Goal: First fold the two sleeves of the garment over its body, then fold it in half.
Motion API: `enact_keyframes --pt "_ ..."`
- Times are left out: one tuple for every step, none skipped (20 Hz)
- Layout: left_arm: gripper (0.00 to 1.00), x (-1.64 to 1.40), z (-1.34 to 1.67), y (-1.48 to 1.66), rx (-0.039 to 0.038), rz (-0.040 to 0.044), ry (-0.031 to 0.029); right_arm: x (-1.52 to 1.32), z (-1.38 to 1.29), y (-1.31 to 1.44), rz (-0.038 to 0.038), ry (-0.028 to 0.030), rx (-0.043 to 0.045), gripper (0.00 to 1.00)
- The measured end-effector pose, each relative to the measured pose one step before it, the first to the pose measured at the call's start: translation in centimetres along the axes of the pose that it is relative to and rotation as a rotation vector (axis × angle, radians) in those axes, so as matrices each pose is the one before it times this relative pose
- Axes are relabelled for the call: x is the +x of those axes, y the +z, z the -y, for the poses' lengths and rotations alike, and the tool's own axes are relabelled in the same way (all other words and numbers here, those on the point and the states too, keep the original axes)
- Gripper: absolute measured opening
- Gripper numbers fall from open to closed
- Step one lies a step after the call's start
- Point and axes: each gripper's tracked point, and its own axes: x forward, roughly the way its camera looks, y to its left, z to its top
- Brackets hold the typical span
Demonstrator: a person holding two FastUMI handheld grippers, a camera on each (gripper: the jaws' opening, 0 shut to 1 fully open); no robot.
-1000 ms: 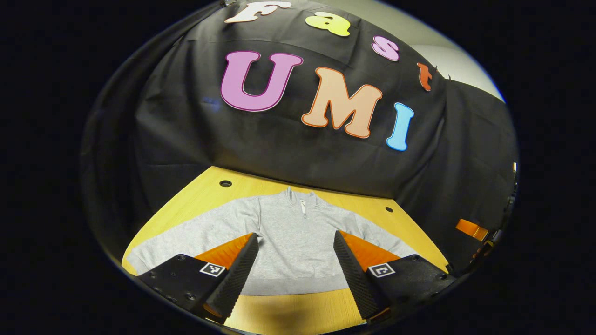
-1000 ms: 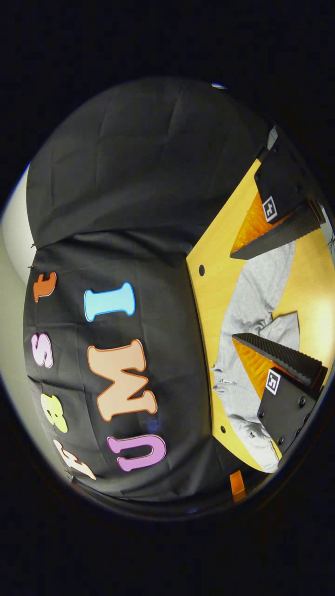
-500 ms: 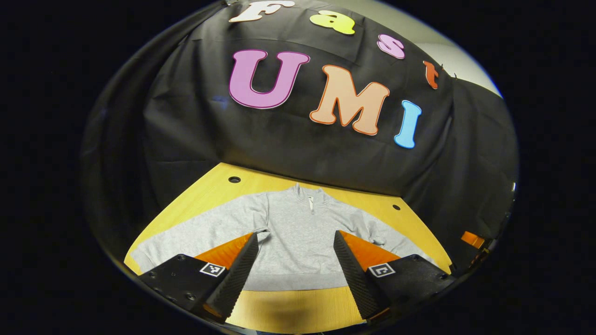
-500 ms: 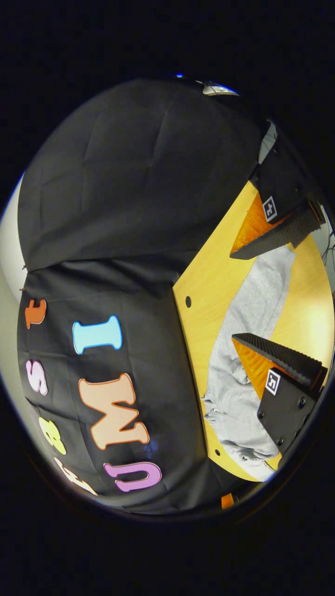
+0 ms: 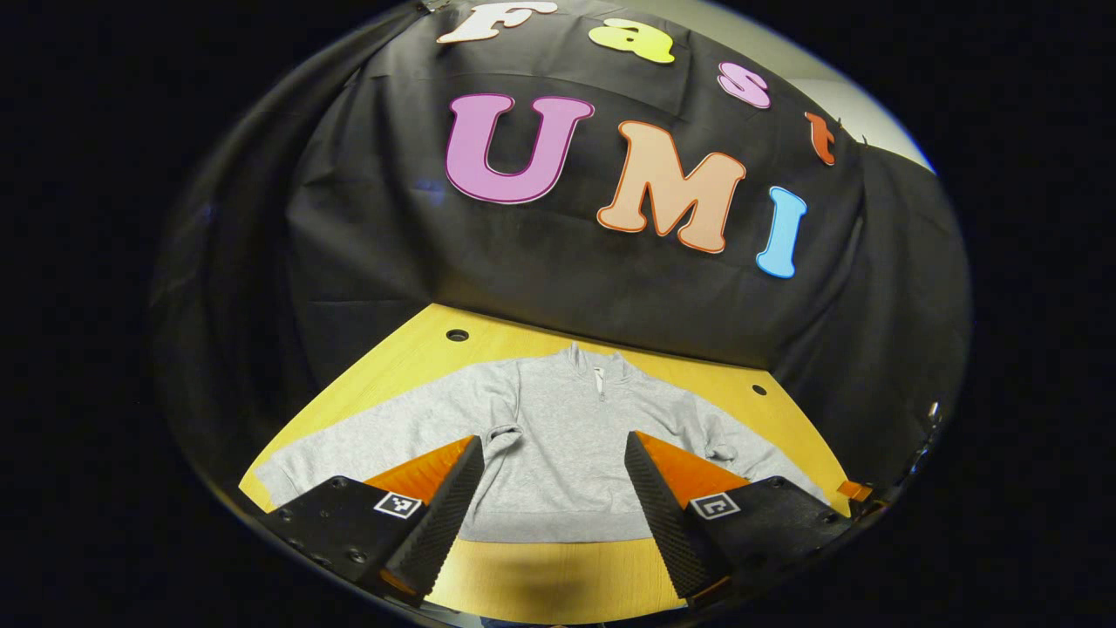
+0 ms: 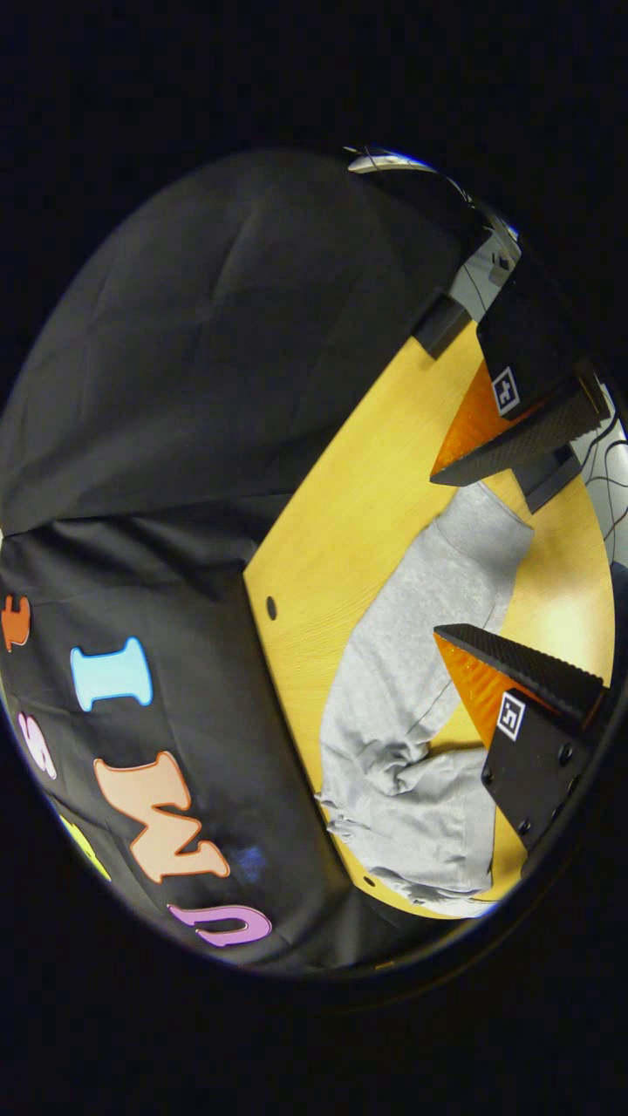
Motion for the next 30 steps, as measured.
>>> enact_keyframes --pt "0.95 0.003 0.112 -0.326 0.00207 -0.00231 0.00435 0.729 0.428 -0.532 -0.01703 0.00101 0.00243 0.96" --pt "0.95 -0.109 0.085 -0.091 0.00257 -0.00571 0.00395 0.693 0.527 -0.457 -0.01674 -0.00511 -0.00410 0.96" --pt "0.95 -0.105 0.019 -0.317 0.00221 -0.00671 0.00499 0.761 0.382 -0.491 -0.01600 -0.00013 -0.00625 0.95" --pt "0.95 0.009 -0.024 -0.238 0.00295 -0.00464 0.00495 0.944 0.370 -0.723 -0.02364 0.00242 -0.01309 0.98" --pt "0.95 0.002 0.057 -0.321 0.00656 -0.00831 0.00840 0.576 0.310 -0.459 -0.02111 0.00087 -0.00968 0.98" --pt "0.94 -0.055 -0.012 -0.073 0.00410 -0.00380 0.00767 0.545 0.084 -0.454 -0.02096 0.00677 -0.00559 0.95" --pt "0.94 0.030 0.053 -0.075 0.00109 0.00092 0.00677 0.354 -0.109 -0.251 -0.01758 0.00878 -0.00484 0.99" --pt "0.94 0.025 0.171 -0.069 -0.00112 0.00057 0.00460 0.309 0.002 -0.298 -0.01342 0.00777 -0.01050 0.95" --pt "0.94 0.073 0.265 -0.234 -0.00072 0.00169 0.00549 0.346 0.179 -0.362 -0.00907 -0.00001 -0.02616 0.95" --pt "0.94 0.071 0.146 -0.134 0.00101 -0.00109 0.00831 0.135 0.021 0.257 0.00571 0.00088 -0.01926 0.99" --pt "0.94 0.179 0.269 -0.057 -0.00277 -0.00234 0.00521 0.138 -0.073 0.012 -0.00499 -0.00176 -0.01147 0.95" --pt "0.94 0.025 0.254 -0.145 -0.00468 0.00084 0.00047 0.117 -0.124 -0.014 -0.00050 -0.00023 -0.00986 0.98" --pt "0.94 0.129 0.316 -0.062 -0.00439 0.00341 -0.00063 0.047 -0.091 -0.063 0.00034 0.00187 -0.03667 0.98" --pt "0.94 0.165 0.283 0.010 -0.00085 0.00428 0.00245 0.112 0.011 0.004 0.00553 0.00042 -0.02413 0.95" --pt "0.94 0.175 0.248 -0.126 0.00033 0.00332 0.00235 0.127 -0.470 0.022 0.00302 0.01189 -0.00397 0.94" --pt "0.94 0.089 0.160 -0.096 0.00010 0.00152 0.00096 0.018 -0.205 0.055 -0.00309 0.00259 0.00781 0.92" --pt "0.94 0.056 0.195 -0.183 0.00087 0.00083 -0.00173 -0.041 0.084 0.034 -0.00111 0.00033 0.00480 0.79" --pt "0.94 0.090 0.030 -0.054 -0.00045 -0.00427 -0.00164 -0.005 -0.191 -0.021 -0.00711 0.00330 0.00721 0.67" --pt "0.94 0.117 -0.066 -0.429 -0.00228 -0.00792 -0.00065 -0.049 -0.252 -0.106 -0.01161 0.00758 0.01192 0.58" --pt "0.94 0.003 -0.094 -0.009 -0.00485 -0.00024 -0.00139 -0.031 -0.149 0.044 -0.00596 0.00455 0.00826 0.46" --pt "0.94 0.069 -0.065 0.114 -0.00462 0.00066 -0.00243 0.037 0.007 -0.105 -0.00410 -0.00616 0.01228 0.34" --pt "0.94 0.094 -0.215 -0.038 -0.00112 -0.00070 -0.00079 0.047 -0.068 0.008 -0.00599 -0.00398 0.01211 0.22" --pt "0.94 0.040 -0.240 0.156 0.00183 0.00196 -0.00080 -0.050 0.016 0.033 -0.00229 -0.00823 0.00789 0.19" --pt "0.94 0.042 -0.341 0.116 0.00444 0.00164 -0.00326 -0.198 -0.126 -0.062 -0.00553 -0.01173 0.01073 0.15" --pt "0.94 0.094 -0.380 0.206 0.00684 -0.00006 -0.00375 0.051 -0.081 -0.143 -0.00151 -0.01011 0.00746 0.12" --pt "0.94 0.076 -0.465 0.096 0.00958 -0.00320 -0.00299 -0.068 -0.167 -0.020 -0.00959 -0.00900 0.01039 0.12" --pt "0.94 0.006 -0.475 0.135 0.00848 -0.00414 -0.00267 -0.125 -0.107 -0.142 -0.00902 -0.01477 0.01234 0.12" --pt "0.94 0.034 -0.679 0.041 0.00627 -0.00414 -0.00174 -0.080 -0.196 -0.009 -0.01009 -0.01279 0.01518 0.12" --pt "0.94 0.070 -0.699 0.122 0.00318 -0.00474 0.00152 -0.128 -0.370 0.013 -0.00729 -0.00682 0.01613 0.12" --pt "0.94 0.008 -1.359 0.218 -0.00398 -0.00135 0.00880 -0.248 -0.649 0.241 -0.00343 -0.00775 0.02015 0.12"
